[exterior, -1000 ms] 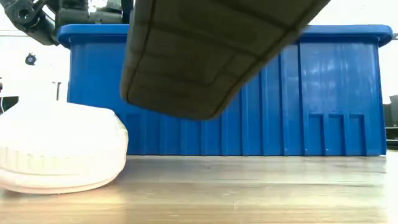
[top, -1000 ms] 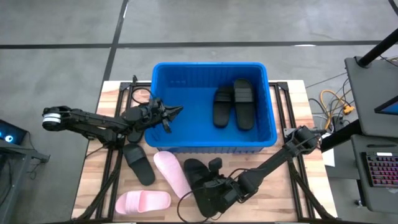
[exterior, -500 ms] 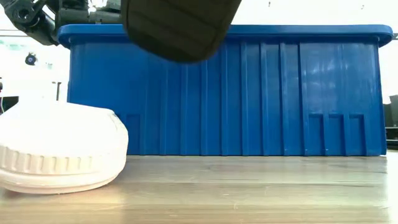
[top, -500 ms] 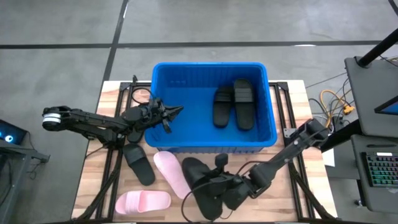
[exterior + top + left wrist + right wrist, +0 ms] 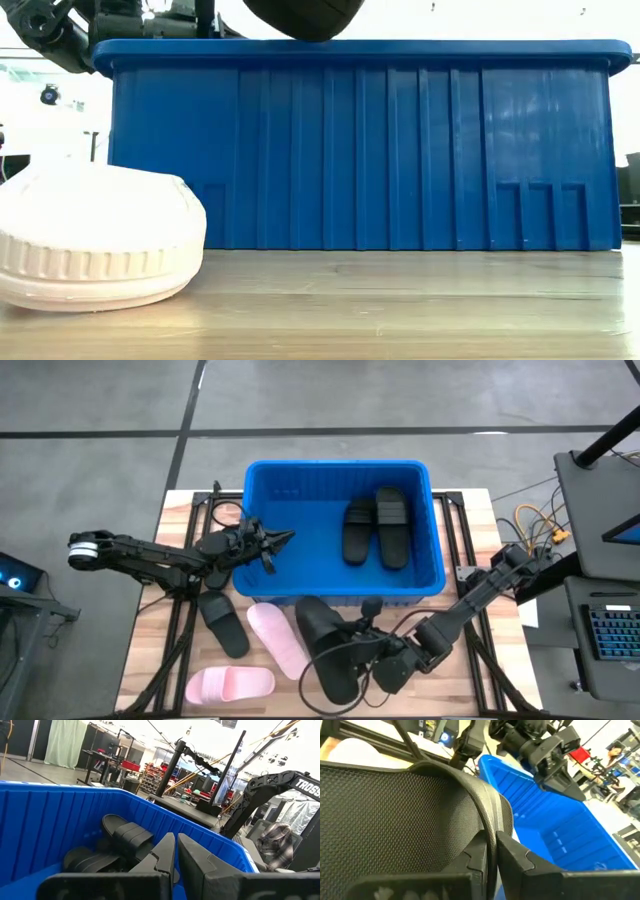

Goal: Pick and place slides into bin
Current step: Put the black slide into the blue bin

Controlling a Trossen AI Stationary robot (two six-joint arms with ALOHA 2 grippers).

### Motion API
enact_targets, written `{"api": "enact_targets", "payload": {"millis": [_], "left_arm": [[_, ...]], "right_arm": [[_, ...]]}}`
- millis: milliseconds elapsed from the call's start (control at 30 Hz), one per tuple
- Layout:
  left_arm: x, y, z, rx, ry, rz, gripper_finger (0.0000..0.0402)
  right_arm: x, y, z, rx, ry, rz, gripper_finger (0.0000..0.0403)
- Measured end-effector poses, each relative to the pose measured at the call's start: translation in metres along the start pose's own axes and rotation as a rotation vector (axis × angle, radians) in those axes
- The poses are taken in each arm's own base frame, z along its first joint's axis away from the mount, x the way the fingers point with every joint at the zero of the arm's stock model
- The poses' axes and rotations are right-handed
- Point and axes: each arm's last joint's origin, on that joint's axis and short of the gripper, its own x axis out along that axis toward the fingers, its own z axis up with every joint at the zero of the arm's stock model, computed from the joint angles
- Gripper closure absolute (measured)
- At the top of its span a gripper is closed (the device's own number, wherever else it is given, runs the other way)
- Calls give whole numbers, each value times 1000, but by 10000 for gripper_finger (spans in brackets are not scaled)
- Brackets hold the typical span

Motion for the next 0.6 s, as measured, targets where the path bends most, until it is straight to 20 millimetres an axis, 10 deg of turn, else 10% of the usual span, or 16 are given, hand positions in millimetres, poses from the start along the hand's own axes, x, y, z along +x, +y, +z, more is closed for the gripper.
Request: {"api": "enact_targets", "payload": {"millis": [600], "left_arm": [[0, 2, -6, 17, 56, 18, 395]], "right_arm": [[-16, -28, 11, 41, -39, -207, 376]]}}
